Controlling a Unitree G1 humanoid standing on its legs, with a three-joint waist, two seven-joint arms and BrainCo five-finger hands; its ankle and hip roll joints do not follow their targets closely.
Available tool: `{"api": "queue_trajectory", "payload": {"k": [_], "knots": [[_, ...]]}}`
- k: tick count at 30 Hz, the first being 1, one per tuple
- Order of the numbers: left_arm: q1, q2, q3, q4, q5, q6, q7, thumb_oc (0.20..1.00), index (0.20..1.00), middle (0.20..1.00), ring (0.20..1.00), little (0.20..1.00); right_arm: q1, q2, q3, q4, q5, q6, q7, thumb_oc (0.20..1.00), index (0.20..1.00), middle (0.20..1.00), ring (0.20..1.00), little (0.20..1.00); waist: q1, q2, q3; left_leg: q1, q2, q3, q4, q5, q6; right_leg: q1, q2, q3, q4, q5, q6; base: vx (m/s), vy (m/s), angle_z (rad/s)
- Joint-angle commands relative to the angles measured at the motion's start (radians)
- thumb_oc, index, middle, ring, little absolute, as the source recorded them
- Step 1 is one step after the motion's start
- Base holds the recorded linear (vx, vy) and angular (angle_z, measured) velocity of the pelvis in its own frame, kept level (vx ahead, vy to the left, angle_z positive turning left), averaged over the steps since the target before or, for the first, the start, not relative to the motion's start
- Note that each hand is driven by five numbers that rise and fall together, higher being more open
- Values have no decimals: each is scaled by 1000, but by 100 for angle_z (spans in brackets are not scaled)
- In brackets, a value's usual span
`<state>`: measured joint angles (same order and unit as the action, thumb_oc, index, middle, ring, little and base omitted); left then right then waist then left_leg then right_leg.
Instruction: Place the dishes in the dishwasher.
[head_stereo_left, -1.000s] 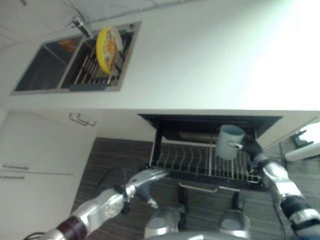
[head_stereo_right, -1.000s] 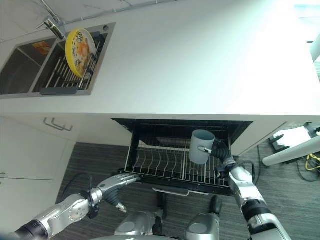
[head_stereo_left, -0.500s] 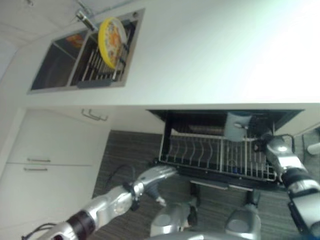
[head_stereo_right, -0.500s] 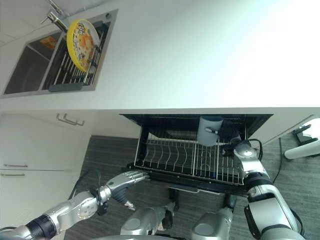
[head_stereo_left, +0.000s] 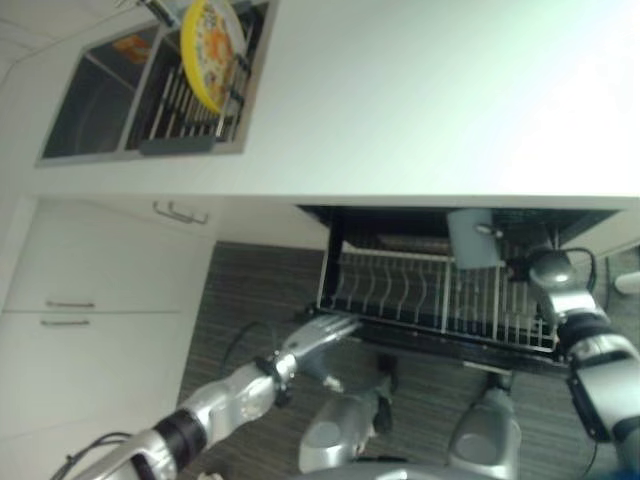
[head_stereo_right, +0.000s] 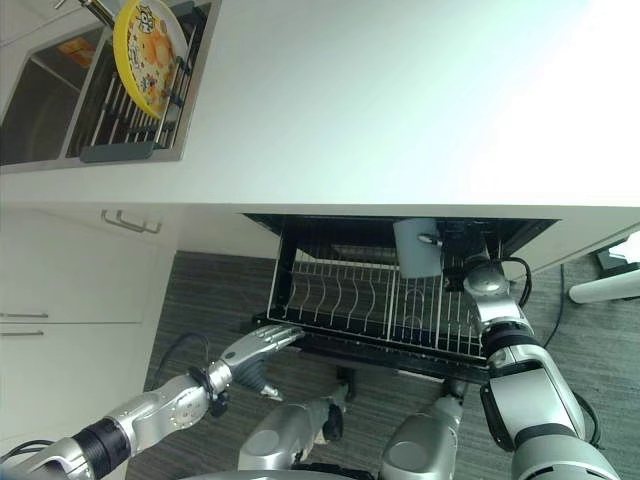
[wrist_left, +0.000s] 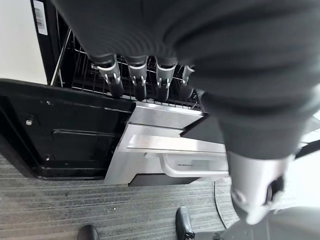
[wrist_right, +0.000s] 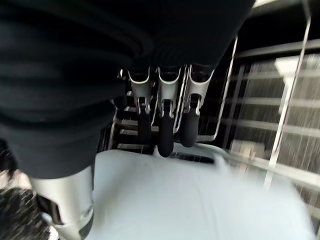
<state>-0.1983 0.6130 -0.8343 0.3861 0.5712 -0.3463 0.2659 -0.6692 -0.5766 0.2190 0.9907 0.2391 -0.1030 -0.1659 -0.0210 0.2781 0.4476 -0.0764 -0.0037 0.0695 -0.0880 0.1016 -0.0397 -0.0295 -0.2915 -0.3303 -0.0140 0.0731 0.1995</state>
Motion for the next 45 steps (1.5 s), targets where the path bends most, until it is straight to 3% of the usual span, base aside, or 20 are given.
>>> {"api": "queue_trajectory", "payload": {"k": [1,5,10,13,16,19,23,34,38,41,42,45], "knots": [[0,2,-33,21,35,-15,42,1000,1000,1000,1000,1000,-20,2,5,44,-70,-30,-109,1000,1000,1000,1000,1000,5,-23,18,-24,75,104,68,-73,-48,-126,-83,93,211,-138,10,-13,11,-5],[13,-18,-36,53,46,-18,66,1000,1000,1000,1000,1000,-17,7,9,-8,-67,-53,-207,1000,1000,1000,1000,1000,-2,-26,17,-23,78,115,68,-76,-50,-130,-85,96,210,-136,13,-14,5,-7],[23,-41,-35,83,68,-19,93,1000,1000,1000,1000,1000,-3,34,-26,-50,84,-134,-219,1000,1000,1000,1000,1000,-10,-27,15,-20,80,121,70,-80,-51,-132,-85,104,210,-138,13,-3,1,-1],[30,-57,-31,113,89,-27,109,1000,1000,1000,1000,1000,30,78,-62,-113,241,-189,-185,1000,1000,1000,1000,1000,-19,-33,11,-12,81,125,68,-83,-50,-126,-82,107,203,-138,13,0,0,0],[42,-64,-17,130,71,-24,115,1000,1000,1000,1000,1000,106,165,-113,-227,599,-186,-110,1000,1000,1000,1000,1000,-35,-52,12,-5,89,139,68,-86,-49,-119,-75,114,195,-139,11,-1,-26,-8],[85,-46,17,85,86,17,98,1000,1000,1000,1000,1000,268,230,-118,-514,622,-256,-147,1000,1000,1000,1000,1000,-56,-86,4,8,98,152,61,-90,-45,-98,-64,114,170,-133,15,2,-95,-16],[175,-8,85,1,86,63,60,1000,1000,1000,1000,1000,485,234,-119,-810,596,-281,-116,1000,1000,1000,1000,1000,-88,-118,-46,52,106,174,47,-97,-41,-43,-51,108,123,-125,23,31,-52,-10],[298,21,197,-45,78,71,-26,1000,1000,1000,1000,1000,630,257,-107,-945,553,-294,-28,1000,1000,1000,1000,1000,-89,-163,-184,143,132,201,37,-116,-42,83,-23,57,47,-121,21,41,-62,-4],[310,21,233,-17,54,99,72,1000,1000,1000,1000,1000,656,255,-85,-980,601,-315,71,1000,1000,1000,1000,1000,-82,-189,-229,166,146,210,28,-114,-46,113,-2,39,29,-122,14,15,-59,-7],[303,3,284,26,-16,83,189,1000,1000,1000,1000,1000,682,241,-75,-1011,595,-288,108,1000,1000,1000,1000,1000,-78,-211,-251,178,151,211,24,-114,-46,129,12,29,16,-118,8,-6,-59,-1],[301,-19,347,39,-92,40,273,1000,1000,1000,1000,1000,709,228,-75,-1031,587,-294,132,1000,1000,1000,1000,1000,-71,-230,-265,184,154,208,25,-117,-44,137,24,25,11,-118,2,-1,-107,-1],[308,-58,447,23,-278,-60,317,1000,1000,1000,1000,1000,740,221,-89,-1052,583,-309,164,1000,1000,1000,1000,1000,-63,-249,-276,194,158,206,25,-120,-43,147,36,22,7,-119,-8,2,-49,-1]]}}
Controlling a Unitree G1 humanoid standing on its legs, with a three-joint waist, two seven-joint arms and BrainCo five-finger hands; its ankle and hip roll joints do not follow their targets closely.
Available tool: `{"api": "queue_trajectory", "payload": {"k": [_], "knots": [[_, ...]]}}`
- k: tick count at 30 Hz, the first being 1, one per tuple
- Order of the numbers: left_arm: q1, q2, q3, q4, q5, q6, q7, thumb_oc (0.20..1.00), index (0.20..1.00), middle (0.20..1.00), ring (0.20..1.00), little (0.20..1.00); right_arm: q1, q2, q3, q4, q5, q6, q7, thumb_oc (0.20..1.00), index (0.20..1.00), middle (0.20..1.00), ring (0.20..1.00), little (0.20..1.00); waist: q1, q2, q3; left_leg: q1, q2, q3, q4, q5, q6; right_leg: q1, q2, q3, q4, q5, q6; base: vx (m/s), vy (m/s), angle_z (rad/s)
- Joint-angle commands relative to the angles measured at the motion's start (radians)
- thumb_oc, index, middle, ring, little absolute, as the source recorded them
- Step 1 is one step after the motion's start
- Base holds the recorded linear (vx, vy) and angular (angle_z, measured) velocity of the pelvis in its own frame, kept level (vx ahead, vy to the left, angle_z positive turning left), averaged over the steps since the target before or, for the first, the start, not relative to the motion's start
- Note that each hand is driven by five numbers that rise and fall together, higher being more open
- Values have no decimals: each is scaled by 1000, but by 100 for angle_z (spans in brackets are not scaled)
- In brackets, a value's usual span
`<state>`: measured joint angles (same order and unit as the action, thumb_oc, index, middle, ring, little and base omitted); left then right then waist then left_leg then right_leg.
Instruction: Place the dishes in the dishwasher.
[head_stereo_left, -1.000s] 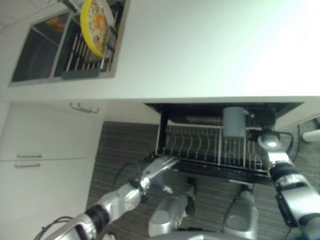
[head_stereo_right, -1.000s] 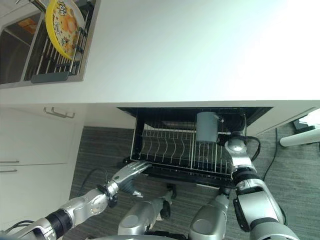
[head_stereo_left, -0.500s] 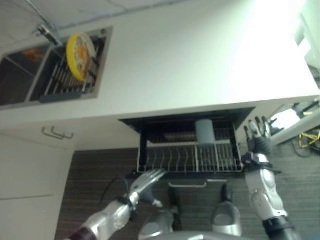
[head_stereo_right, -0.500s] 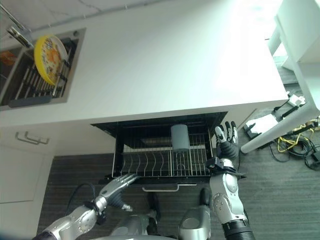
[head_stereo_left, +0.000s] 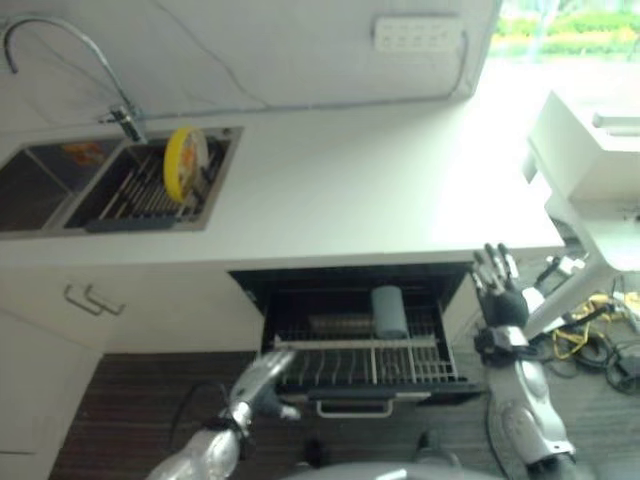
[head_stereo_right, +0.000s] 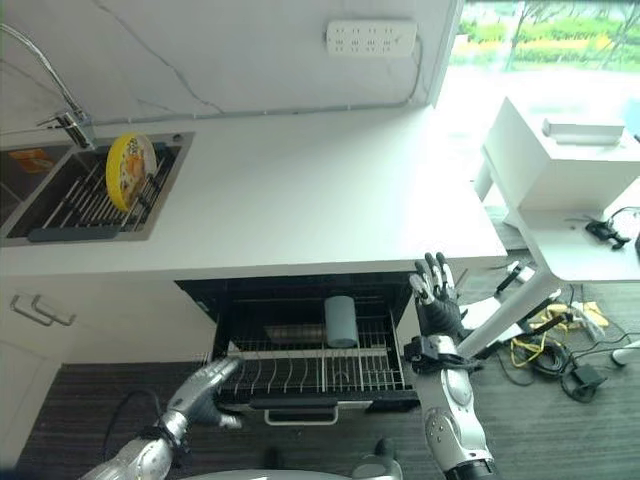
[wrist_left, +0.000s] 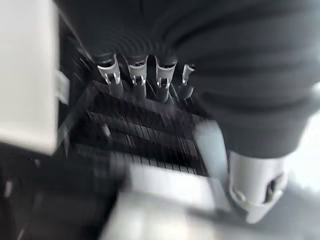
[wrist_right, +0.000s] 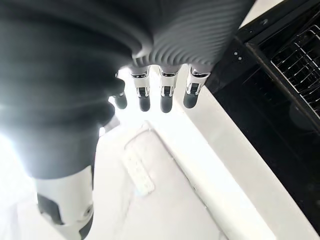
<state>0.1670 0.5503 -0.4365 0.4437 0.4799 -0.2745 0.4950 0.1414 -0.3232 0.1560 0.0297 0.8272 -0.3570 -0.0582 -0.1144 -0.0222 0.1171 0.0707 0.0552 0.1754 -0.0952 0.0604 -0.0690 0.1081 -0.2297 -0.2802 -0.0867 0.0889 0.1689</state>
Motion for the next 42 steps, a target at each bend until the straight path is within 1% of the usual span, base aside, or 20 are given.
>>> {"api": "queue_trajectory", "payload": {"k": [1,5,8,12,15,17,19,20,22,24,25,26,28,31,33,35,38,39,41,42], "knots": [[-52,-15,87,-49,-240,-179,99,1000,1000,1000,1000,1000,-64,-30,-33,-98,-16,-60,65,1000,1000,1000,1000,1000,36,44,49,49,100,98,32,-81,-13,11,-21,-28,79,-136,18,0,0,0],[-22,-106,211,-129,-452,-252,50,1000,1000,1000,1000,1000,-48,-33,-51,-134,-90,-73,63,1000,1000,1000,1000,1000,57,20,33,52,102,97,42,-86,-11,21,-16,-46,92,-138,10,11,51,0],[-32,-146,241,-202,-508,-288,-26,1000,1000,1000,1000,1000,-58,-49,-72,-160,-150,-81,38,1000,1000,1000,1000,1000,66,6,27,51,90,95,43,-91,2,16,-30,-58,125,-138,18,25,208,-1],[-49,-138,288,-404,-611,-338,-208,1000,1000,1000,1000,1000,-21,-71,-137,-250,-190,-107,29,1000,1000,1000,1000,1000,68,-1,33,47,43,67,16,-99,40,-26,-65,-46,183,-117,54,4,221,-4],[-73,-101,339,-538,-681,-357,-275,1000,1000,1000,1000,1000,-1,-74,-166,-288,-156,-103,61,1000,1000,1000,1000,1000,63,3,31,39,17,72,8,-107,56,-66,-69,-37,225,-81,73,-22,174,-4],[-94,-75,372,-583,-674,-341,-242,1000,1000,1000,1000,1000,-11,-68,-164,-297,-147,-90,94,1000,1000,1000,1000,1000,69,11,27,32,15,92,8,-105,61,-83,-38,-60,268,-95,74,-58,157,-41],[-117,-54,415,-616,-733,-320,-254,1000,1000,1000,1000,1000,-22,-76,-167,-310,-159,-68,103,1000,1000,1000,1000,1000,71,23,25,12,-4,87,8,-113,80,-120,72,-23,388,-158,44,-75,151,-59],[-134,-57,442,-620,-794,-309,-269,1000,1000,1000,1000,1000,-41,-85,-164,-295,-144,-57,122,1000,1000,1000,1000,1000,66,31,24,1,-25,73,8,-114,90,-174,164,25,497,-175,21,-47,18,5],[-155,-81,447,-576,-797,-307,-268,1000,1000,1000,1000,1000,-57,-79,-153,-251,-127,-61,158,1000,1000,1000,1000,1000,56,32,30,6,-50,39,86,-154,80,-129,193,13,374,-256,-51,1,-144,26],[-127,-107,437,-612,-757,-327,-269,1000,1000,1000,1000,1000,-68,-92,-163,-230,-180,-84,142,1000,1000,1000,1000,1000,71,3,44,-94,-59,-5,342,-190,53,-58,180,47,276,-259,-102,-21,-83,45],[-126,-110,437,-617,-746,-327,-266,1000,1000,1000,1000,1000,-75,-98,-162,-224,-183,-81,138,1000,1000,1000,1000,1000,75,2,46,-115,-64,-31,378,-190,49,-53,180,54,265,-252,-108,-79,126,14],[-139,-114,433,-623,-746,-318,-263,1000,1000,1000,1000,1000,-104,-101,-157,-200,-160,-85,135,1000,1000,1000,1000,1000,73,2,47,-126,-39,-41,404,-185,43,-48,178,71,258,-250,-115,-94,220,-7],[-163,-113,430,-617,-762,-301,-253,1000,1000,1000,1000,1000,-112,-95,-163,-191,-175,-102,139,1000,1000,1000,1000,1000,57,8,36,-97,23,-11,347,-165,32,-51,168,63,259,-250,-110,-59,357,-27],[-182,-110,438,-609,-803,-286,-246,1000,1000,1000,1000,1000,-68,-125,-190,-234,-209,-108,130,1000,1000,1000,1000,1000,3,34,21,-28,173,23,189,-39,-26,-59,125,67,275,-269,-86,45,603,2],[-192,-109,434,-596,-796,-300,-277,1000,1000,1000,1000,1000,-55,-140,-213,-236,-193,-109,122,1000,1000,1000,1000,1000,-19,46,18,-4,198,43,170,-47,-34,-67,92,67,301,-281,-73,119,704,6],[-212,-101,413,-586,-790,-299,-310,1000,1000,1000,1000,1000,-33,-133,-245,-238,-194,-115,101,1000,1000,1000,1000,1000,-42,62,18,29,183,93,134,-84,-28,-68,35,48,343,-284,-48,193,739,30],[-255,-90,379,-569,-749,-284,-315,1000,1000,1000,1000,1000,-21,-86,-252,-239,-152,-119,103,1000,1000,1000,1000,1000,-46,65,22,29,84,77,118,-119,12,-107,-56,57,346,-184,20,133,528,58],[-258,-86,377,-568,-744,-280,-309,1000,1000,1000,1000,1000,-23,-80,-250,-239,-156,-118,106,1000,1000,1000,1000,1000,-43,66,21,31,72,88,112,-123,18,-112,-64,47,341,-168,25,65,361,1],[-243,-68,392,-577,-722,-269,-284,1000,1000,1000,1000,1000,-57,-52,-232,-252,-160,-93,114,1000,1000,1000,1000,1000,-7,67,20,41,49,159,89,-135,35,-134,-69,-53,348,-119,42,-10,305,-39],[-239,-62,400,-588,-723,-260,-288,1000,1000,1000,1000,1000,-63,-46,-227,-263,-163,-88,105,1000,1000,1000,1000,1000,5,70,23,43,41,172,78,-139,47,-141,-46,-73,385,-149,39,-81,281,-106]]}}
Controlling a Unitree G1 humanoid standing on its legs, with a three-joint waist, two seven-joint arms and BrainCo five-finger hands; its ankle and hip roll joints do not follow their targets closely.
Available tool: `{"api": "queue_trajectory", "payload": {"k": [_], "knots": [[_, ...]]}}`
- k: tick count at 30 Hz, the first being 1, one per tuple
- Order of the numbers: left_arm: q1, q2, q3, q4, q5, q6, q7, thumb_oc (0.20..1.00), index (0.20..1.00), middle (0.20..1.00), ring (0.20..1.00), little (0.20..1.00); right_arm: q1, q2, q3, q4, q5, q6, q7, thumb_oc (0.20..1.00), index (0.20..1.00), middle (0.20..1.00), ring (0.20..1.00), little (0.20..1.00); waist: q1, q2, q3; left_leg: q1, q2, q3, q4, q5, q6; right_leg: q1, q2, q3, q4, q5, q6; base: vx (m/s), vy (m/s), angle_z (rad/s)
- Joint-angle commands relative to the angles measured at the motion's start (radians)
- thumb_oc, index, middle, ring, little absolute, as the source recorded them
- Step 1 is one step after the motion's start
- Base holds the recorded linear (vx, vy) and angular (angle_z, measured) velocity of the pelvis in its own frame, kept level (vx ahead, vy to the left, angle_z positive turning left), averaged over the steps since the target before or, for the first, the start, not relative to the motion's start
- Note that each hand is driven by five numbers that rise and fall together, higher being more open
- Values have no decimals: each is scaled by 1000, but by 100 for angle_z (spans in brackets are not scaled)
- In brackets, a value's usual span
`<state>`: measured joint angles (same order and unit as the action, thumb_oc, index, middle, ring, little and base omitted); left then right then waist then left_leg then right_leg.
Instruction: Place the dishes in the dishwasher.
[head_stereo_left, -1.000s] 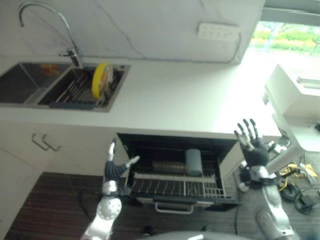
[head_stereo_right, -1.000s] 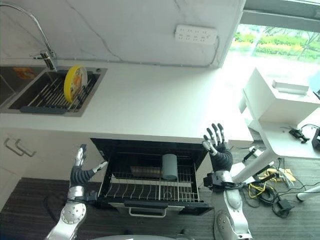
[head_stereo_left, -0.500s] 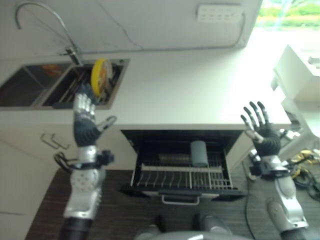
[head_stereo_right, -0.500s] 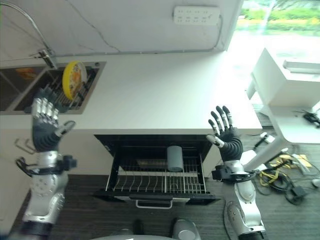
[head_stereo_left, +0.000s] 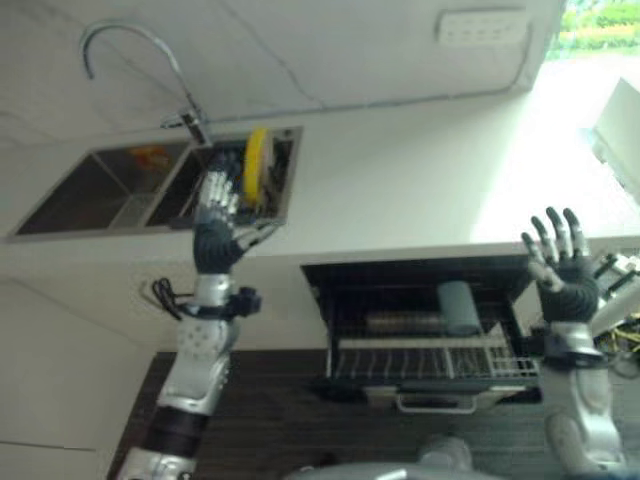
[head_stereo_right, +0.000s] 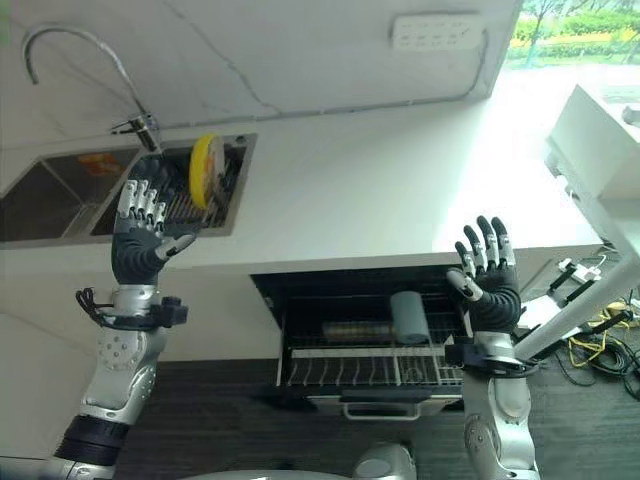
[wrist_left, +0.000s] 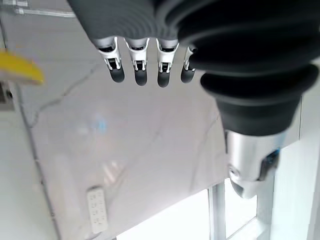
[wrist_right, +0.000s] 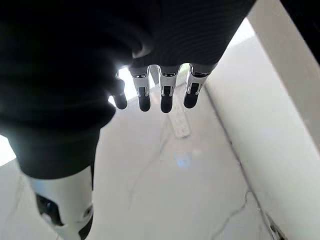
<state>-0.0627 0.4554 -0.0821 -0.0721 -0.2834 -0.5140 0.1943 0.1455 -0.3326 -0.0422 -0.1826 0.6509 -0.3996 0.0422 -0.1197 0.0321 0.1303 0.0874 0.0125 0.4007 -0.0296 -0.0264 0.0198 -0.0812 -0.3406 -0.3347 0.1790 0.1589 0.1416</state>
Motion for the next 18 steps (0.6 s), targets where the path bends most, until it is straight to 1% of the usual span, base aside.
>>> {"api": "queue_trajectory", "payload": {"k": [1,2,3,4,5,6,7,8,9,10,11,12,13,15,16,17,18], "knots": [[-4,38,56,-81,29,-13,0,1000,1000,1000,1000,1000,-69,-34,-23,-65,11,-42,-10,1000,1000,1000,1000,1000,20,15,10,13,68,-56,4,-53,-19,30,130,-19,188,-259,53,-89,181,-86],[1,38,61,-85,22,-10,-6,1000,1000,1000,1000,1000,-66,-35,-21,-68,16,-48,-11,1000,1000,1000,1000,1000,24,11,10,4,53,-65,2,-57,-9,20,172,-12,215,-272,43,-78,117,-24],[5,37,63,-85,22,-9,-7,1000,1000,1000,1000,1000,-65,-36,-19,-67,17,-53,-10,1000,1000,1000,1000,1000,26,9,9,1,46,-69,1,-58,-6,13,194,-8,233,-276,38,-73,30,41],[10,34,65,-81,32,-10,2,1000,1000,1000,1000,1000,-67,-40,-12,-60,28,-66,-1,1000,1000,1000,1000,1000,28,4,9,-7,30,-78,-1,-58,-1,3,237,-1,251,-282,27,-88,-23,41],[8,36,69,-73,33,-11,13,1000,1000,1000,1000,1000,-73,-43,-9,-47,41,-77,16,1000,1000,1000,1000,1000,31,6,7,-16,22,-88,7,-61,-4,-7,248,-11,227,-281,11,-93,-54,32],[7,33,70,-64,33,-18,12,1000,1000,1000,1000,1000,-76,-45,-10,-38,46,-84,21,1000,1000,1000,1000,1000,29,5,6,-17,21,-89,11,-61,-4,4,255,-14,204,-296,-1,-82,-88,9],[10,25,69,-57,27,-28,9,1000,1000,1000,1000,1000,-76,-48,-9,-33,48,-90,24,1000,1000,1000,1000,1000,21,0,11,-5,10,-89,24,-76,1,10,257,-11,181,-300,-5,-65,-74,15],[12,23,70,-59,24,-32,7,1000,1000,1000,1000,1000,-76,-49,-9,-34,49,-91,24,1000,1000,1000,1000,1000,19,1,10,-8,13,-82,35,-79,-1,12,262,-16,164,-298,-11,-56,-71,34],[24,16,68,-67,17,-41,1,1000,1000,1000,1000,1000,-74,-53,-10,-33,37,-101,18,1000,1000,1000,1000,1000,15,0,16,-3,13,-60,80,-100,-10,38,267,-31,134,-344,-37,-62,-61,37],[31,6,51,-76,22,-36,10,1000,1000,1000,1000,1000,-82,-70,-5,-26,12,-108,-7,1000,1000,1000,1000,1000,20,-23,28,-65,27,-82,245,-104,-38,95,274,3,57,-346,-70,-50,-34,34],[25,6,42,-72,27,-35,24,1000,1000,1000,1000,1000,-95,-82,1,-16,23,-109,-6,1000,1000,1000,1000,1000,28,-28,30,-121,38,-121,312,-78,-57,110,282,27,28,-335,-84,-19,55,32],[25,4,40,-72,26,-33,36,1000,1000,1000,1000,1000,-108,-87,9,-6,25,-109,2,1000,1000,1000,1000,1000,33,-28,29,-135,45,-154,303,-70,-62,114,286,54,19,-334,-86,48,194,29],[28,0,44,-75,23,-32,42,1000,1000,1000,1000,1000,-113,-92,14,-5,12,-107,10,1000,1000,1000,1000,1000,33,-24,22,-123,77,-157,253,-54,-70,116,285,65,10,-335,-85,84,278,-5],[34,-1,52,-83,3,-31,50,1000,1000,1000,1000,1000,-99,-103,17,-23,-1,-98,32,1000,1000,1000,1000,1000,24,-14,16,-115,159,-166,159,37,-102,127,282,78,7,-346,-80,121,356,-66],[38,-1,56,-82,-12,-34,48,1000,1000,1000,1000,1000,-89,-110,20,-32,-1,-90,33,1000,1000,1000,1000,1000,21,-9,14,-111,193,-191,120,76,-115,128,280,95,21,-361,-78,189,448,-54],[41,2,64,-77,-29,-39,40,1000,1000,1000,1000,1000,-88,-127,28,-35,23,-89,39,1000,1000,1000,1000,1000,17,-5,10,-102,229,-223,99,99,-124,120,272,113,46,-376,-75,194,420,-37],[43,4,67,-74,-37,-44,29,1000,1000,1000,1000,1000,-87,-133,29,-39,29,-85,31,1000,1000,1000,1000,1000,13,-4,8,-95,245,-236,96,107,-127,113,265,122,62,-383,-74,212,504,-63]]}}
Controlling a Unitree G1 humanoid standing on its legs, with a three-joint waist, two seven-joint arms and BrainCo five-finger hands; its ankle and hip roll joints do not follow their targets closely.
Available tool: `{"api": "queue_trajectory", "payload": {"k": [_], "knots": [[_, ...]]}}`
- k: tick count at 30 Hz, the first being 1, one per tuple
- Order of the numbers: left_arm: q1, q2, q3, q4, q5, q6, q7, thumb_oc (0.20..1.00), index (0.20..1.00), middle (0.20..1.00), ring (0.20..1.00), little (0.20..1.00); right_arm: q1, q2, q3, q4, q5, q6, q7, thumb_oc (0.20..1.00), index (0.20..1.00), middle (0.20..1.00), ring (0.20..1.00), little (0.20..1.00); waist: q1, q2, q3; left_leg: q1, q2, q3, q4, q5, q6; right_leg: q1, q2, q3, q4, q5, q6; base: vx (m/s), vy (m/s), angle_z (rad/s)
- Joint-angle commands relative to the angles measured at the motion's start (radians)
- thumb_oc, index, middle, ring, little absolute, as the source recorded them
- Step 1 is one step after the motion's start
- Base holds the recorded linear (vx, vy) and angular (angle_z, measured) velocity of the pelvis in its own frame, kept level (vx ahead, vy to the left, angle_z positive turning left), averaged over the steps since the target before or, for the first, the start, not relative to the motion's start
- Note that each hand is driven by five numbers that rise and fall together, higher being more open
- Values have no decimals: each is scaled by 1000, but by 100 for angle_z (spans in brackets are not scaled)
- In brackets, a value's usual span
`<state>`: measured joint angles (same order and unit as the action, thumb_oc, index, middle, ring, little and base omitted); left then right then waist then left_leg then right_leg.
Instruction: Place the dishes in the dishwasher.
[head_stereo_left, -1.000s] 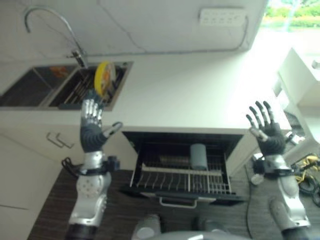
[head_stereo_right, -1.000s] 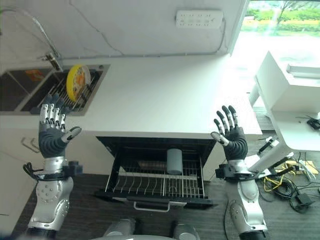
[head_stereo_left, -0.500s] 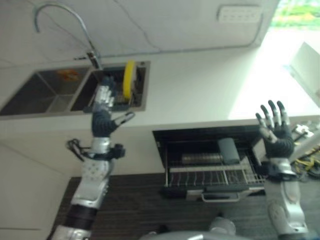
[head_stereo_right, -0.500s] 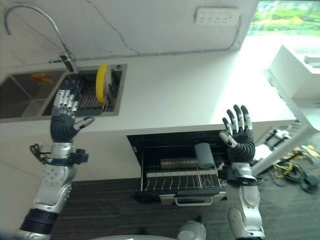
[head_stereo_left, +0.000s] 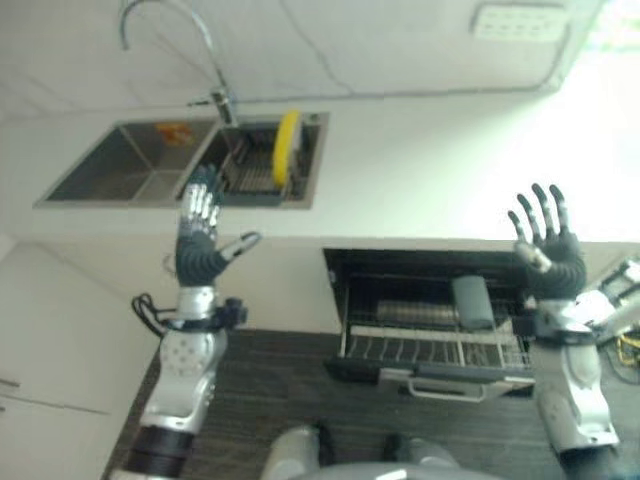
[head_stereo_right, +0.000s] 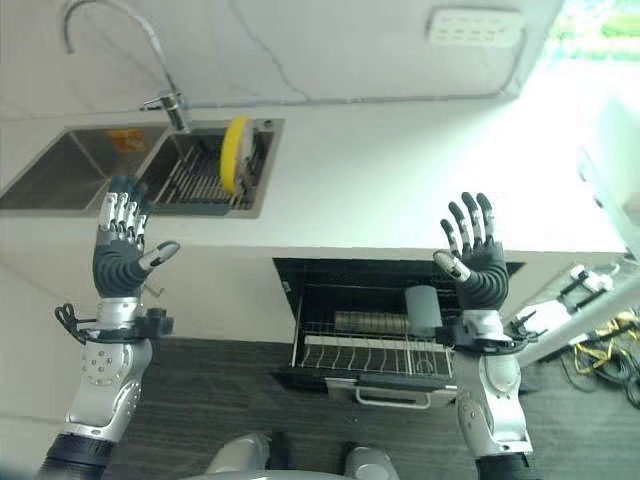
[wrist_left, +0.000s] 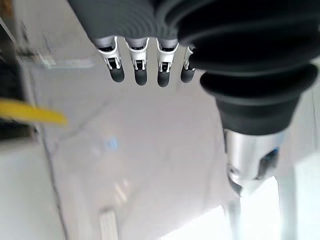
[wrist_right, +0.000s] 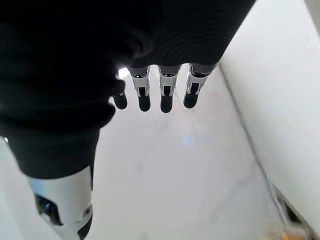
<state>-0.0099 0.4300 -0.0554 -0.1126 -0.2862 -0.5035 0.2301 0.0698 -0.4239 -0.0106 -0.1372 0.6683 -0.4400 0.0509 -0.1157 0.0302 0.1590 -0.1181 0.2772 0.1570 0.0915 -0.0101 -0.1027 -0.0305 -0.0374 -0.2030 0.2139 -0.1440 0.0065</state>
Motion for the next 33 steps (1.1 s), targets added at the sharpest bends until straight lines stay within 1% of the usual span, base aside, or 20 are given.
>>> {"api": "queue_trajectory", "payload": {"k": [1,3,5,7,9,10,11,12,14,16,18,19,21,22,23,24,25,28,30,33], "knots": [[-10,32,42,-21,-50,-71,-33,1000,1000,1000,1000,1000,-7,-50,-11,-84,34,-46,21,1000,1000,1000,1000,1000,0,-1,-26,129,-6,-10,-11,75,-4,48,-58,5,55,-89,66,161,405,-90],[-18,28,37,-16,-58,-82,-57,1000,1000,1000,1000,1000,0,-53,-31,-80,44,-51,10,1000,1000,1000,1000,1000,-9,6,-29,139,-7,-31,6,63,-6,35,-79,26,77,-94,73,179,441,-92],[-53,24,4,-10,-34,-68,-64,1000,1000,1000,1000,1000,8,-36,-56,-73,44,-64,-27,1000,1000,1000,1000,1000,-31,15,-30,174,-49,6,-9,-14,3,34,-135,24,90,-77,105,236,572,-41],[-91,22,-28,0,24,-59,-39,1000,1000,1000,1000,1000,10,-17,-59,-77,41,-75,-48,1000,1000,1000,1000,1000,-38,15,-31,180,-84,4,-18,-37,15,27,-168,39,76,-43,135,142,422,-7],[-136,34,-55,11,78,-27,20,1000,1000,1000,1000,1000,8,10,-73,-88,24,-60,-37,1000,1000,1000,1000,1000,-53,15,-31,197,-146,22,-49,-57,43,7,-225,53,33,43,188,119,459,-16],[-134,40,-52,14,83,-21,39,1000,1000,1000,1000,1000,6,18,-77,-88,31,-49,-20,1000,1000,1000,1000,1000,-49,12,-29,205,-160,41,-56,-64,51,-1,-235,43,26,72,198,58,390,-75],[-117,53,-32,10,93,-12,62,1000,1000,1000,1000,1000,3,34,-83,-97,49,-26,7,1000,1000,1000,1000,1000,-35,9,-26,213,-167,100,-61,-76,61,-12,-241,-19,29,95,206,-36,232,-98],[-104,58,-20,4,100,-12,64,1000,1000,1000,1000,1000,0,40,-88,-104,54,-14,14,1000,1000,1000,1000,1000,-20,8,-26,215,-168,138,-64,-83,71,-22,-237,-63,53,97,208,-91,195,-78],[-93,64,-12,-7,94,-14,51,1000,1000,1000,1000,1000,0,40,-89,-113,54,-14,2,1000,1000,1000,1000,1000,-6,11,-28,209,-170,158,-73,-83,85,-34,-210,-83,87,70,203,-99,105,-169],[-79,59,4,-23,71,-17,12,1000,1000,1000,1000,1000,0,39,-83,-111,38,-36,-18,1000,1000,1000,1000,1000,13,3,-28,184,-201,158,-87,-83,110,-62,-88,-101,195,13,164,-114,80,-101],[-80,55,8,-14,84,-16,19,1000,1000,1000,1000,1000,-19,37,-68,-84,46,-50,2,1000,1000,1000,1000,1000,26,-4,-34,164,-217,164,-70,-85,108,-56,-69,-128,156,9,141,-106,-83,8],[-81,51,3,-2,87,-25,29,1000,1000,1000,1000,1000,-25,29,-64,-64,58,-61,16,1000,1000,1000,1000,1000,21,-11,-32,165,-220,174,-27,-108,107,-24,-50,-139,98,-32,111,-86,-174,2],[-70,44,1,-5,59,-44,21,1000,1000,1000,1000,1000,-24,20,-67,-58,59,-66,23,1000,1000,1000,1000,1000,11,-29,-24,140,-211,215,92,-136,96,25,-45,-155,38,-50,80,-57,-164,17],[-56,34,1,-18,51,-45,9,1000,1000,1000,1000,1000,-22,9,-67,-54,49,-71,19,1000,1000,1000,1000,1000,17,-42,-12,63,-185,194,235,-105,65,55,-40,-143,-1,-46,60,-51,-91,33],[-53,31,-1,-27,56,-33,7,1000,1000,1000,1000,1000,-30,-2,-59,-47,60,-63,20,1000,1000,1000,1000,1000,25,-41,-2,12,-166,149,288,-44,38,64,-32,-115,-13,-43,44,-18,72,41],[-48,29,-8,-31,61,-22,12,1000,1000,1000,1000,1000,-50,-9,-39,-38,60,-50,19,1000,1000,1000,1000,1000,32,-30,5,15,-151,102,235,-37,33,67,-30,-83,-6,-52,41,7,226,11],[-43,29,-10,-35,55,-19,13,1000,1000,1000,1000,1000,-57,-11,-32,-37,50,-45,25,1000,1000,1000,1000,1000,34,-24,-1,28,-134,92,180,-25,32,65,-31,-76,-12,-49,42,85,351,-26],[-14,33,4,-49,34,-20,11,1000,1000,1000,1000,1000,-44,-20,-14,-60,1,-32,34,1000,1000,1000,1000,1000,39,-4,-6,37,-46,25,14,112,-11,84,-35,-41,-25,-58,58,148,362,-62],[-28,32,-5,-15,2,-38,-33,1000,1000,1000,1000,1000,-15,-47,-21,-78,21,-18,31,1000,1000,1000,1000,1000,14,4,-24,80,-15,78,-66,82,-16,90,-86,-73,-2,-67,85,168,453,-33],[-60,29,-42,11,24,-44,-57,1000,1000,1000,1000,1000,0,-34,-23,-73,15,-45,9,1000,1000,1000,1000,1000,1,9,-31,111,-43,103,-74,51,-5,86,-125,-88,24,-62,104,165,356,9]]}}
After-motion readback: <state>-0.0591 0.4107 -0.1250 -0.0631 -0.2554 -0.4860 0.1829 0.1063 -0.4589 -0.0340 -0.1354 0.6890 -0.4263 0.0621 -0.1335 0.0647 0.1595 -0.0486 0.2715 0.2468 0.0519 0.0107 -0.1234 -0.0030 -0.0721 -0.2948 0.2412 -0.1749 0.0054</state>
